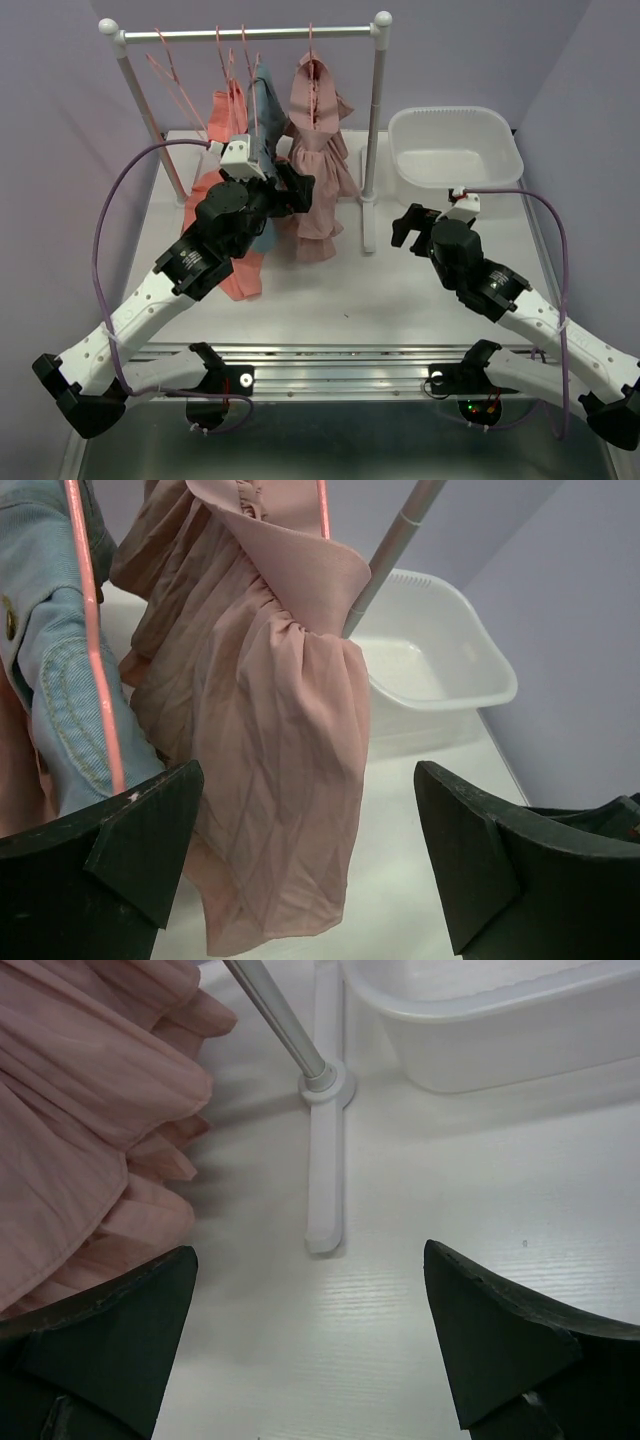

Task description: Remove the skirt from the hanger

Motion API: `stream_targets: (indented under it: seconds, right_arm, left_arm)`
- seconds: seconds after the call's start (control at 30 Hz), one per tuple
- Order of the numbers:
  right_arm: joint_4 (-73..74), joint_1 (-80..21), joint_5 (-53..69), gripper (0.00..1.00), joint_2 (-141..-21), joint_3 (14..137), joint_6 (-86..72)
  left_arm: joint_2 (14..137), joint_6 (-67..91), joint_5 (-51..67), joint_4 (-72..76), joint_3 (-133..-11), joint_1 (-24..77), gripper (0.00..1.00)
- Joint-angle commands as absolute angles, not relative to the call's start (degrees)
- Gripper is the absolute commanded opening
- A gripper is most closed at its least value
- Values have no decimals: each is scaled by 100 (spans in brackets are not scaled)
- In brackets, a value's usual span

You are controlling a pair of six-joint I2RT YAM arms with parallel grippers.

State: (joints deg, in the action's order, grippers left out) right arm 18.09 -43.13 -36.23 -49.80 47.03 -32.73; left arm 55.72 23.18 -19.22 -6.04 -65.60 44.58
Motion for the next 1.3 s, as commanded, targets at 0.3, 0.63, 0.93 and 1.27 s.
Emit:
stream_targets:
  seconds: [0.3,0.63,0.93,1.27]
  right_arm:
    - [1696,-4280,-3410,100,-5124,4825,-2997]
    - [1679,-4280,-3358,100,-5247,4913,-2892]
    - [1670,-4280,-3437,100,-5344,4983,-2813]
    - [1670,-4280,-3437,100,-5440,5045,-2804]
  left_arm:
    - [7443,1670,-2770,-606,-9297,4263,99]
    - [9579,1390,-1662,-1249,-11987,3340,98]
    - [10705,1169,-1626,-1564,-13157,3208,71]
    - [10661,1222,-1634,-1433,-12876,3138,4]
